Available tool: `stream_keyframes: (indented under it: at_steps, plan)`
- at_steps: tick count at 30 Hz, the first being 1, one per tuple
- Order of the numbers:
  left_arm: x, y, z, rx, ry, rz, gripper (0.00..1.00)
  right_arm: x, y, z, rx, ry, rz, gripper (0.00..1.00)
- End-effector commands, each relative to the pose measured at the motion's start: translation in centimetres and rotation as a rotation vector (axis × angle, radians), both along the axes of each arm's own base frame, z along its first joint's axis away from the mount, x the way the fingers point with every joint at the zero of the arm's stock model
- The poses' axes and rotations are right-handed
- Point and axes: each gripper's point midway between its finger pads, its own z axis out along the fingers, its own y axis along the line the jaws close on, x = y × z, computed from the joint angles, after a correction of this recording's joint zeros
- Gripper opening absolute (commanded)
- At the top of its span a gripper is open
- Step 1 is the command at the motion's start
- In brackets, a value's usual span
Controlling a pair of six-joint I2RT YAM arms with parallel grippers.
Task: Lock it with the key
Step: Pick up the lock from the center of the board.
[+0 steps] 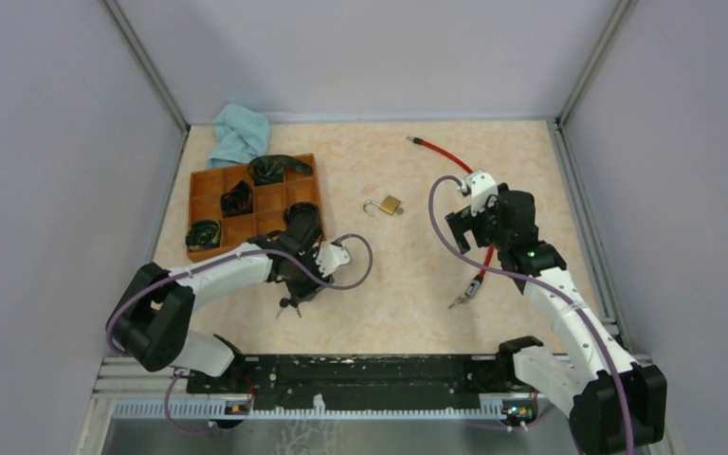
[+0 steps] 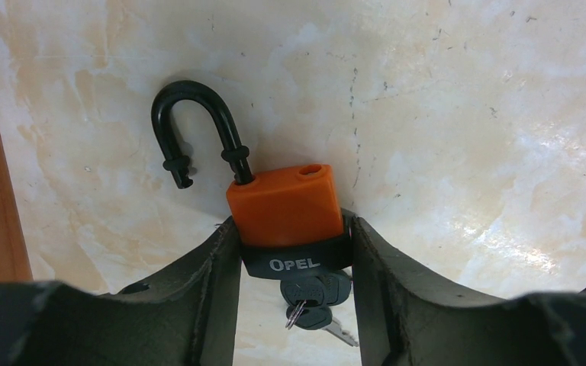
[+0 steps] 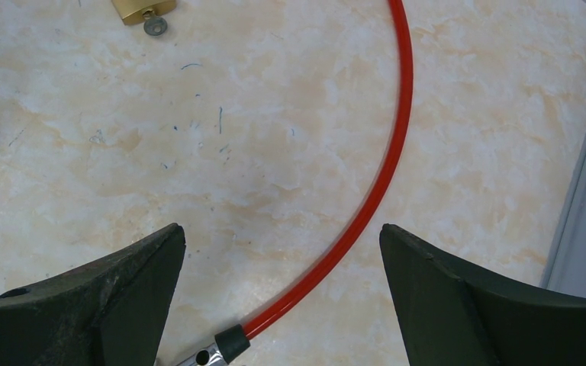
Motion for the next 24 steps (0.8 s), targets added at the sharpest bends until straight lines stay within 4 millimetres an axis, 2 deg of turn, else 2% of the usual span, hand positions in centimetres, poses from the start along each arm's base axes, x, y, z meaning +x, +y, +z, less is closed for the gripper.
stream_keyframes:
  at_steps: [1,4,6,8,12,15,20,24]
  plan:
    - [-1.7,1.1,-0.7,0.044,0.07,-0.038,0.37,0.4,0.7,1.5,0.019,-0.059,0.028,0.98]
    - [-1.4,-0.8,0.8,-0.047,0.045,-0.113,0.17,0.1,1.6,2.4,0.049,-0.084,0.072,0.98]
    - [-1.4,-2.4,2.2,-0.127,0.038,-0.175,0.1,-0.5,3.1,3.3,0.087,-0.109,0.157,0.98]
    - [-1.3,-4.2,4.1,-0.217,0.03,-0.24,0.05,-1.8,5.5,4.1,0.117,-0.129,0.321,0.98]
    - [-1.6,-7.1,8.0,-0.35,0.056,-0.348,0.0,-5.5,10.7,4.8,0.145,-0.102,0.705,0.89]
    - [-1.7,-8.5,10.4,-0.408,0.08,-0.394,0.0,-7.4,13.2,6.1,0.201,-0.129,0.878,0.86]
    - [-2.1,-10.5,14.2,-0.508,0.129,-0.451,0.0,-9.0,16.0,8.0,0.29,-0.124,1.058,0.85]
    - [-1.9,-11.9,16.9,-0.584,0.11,-0.49,0.0,-9.2,17.7,8.8,0.366,-0.1,1.134,0.8]
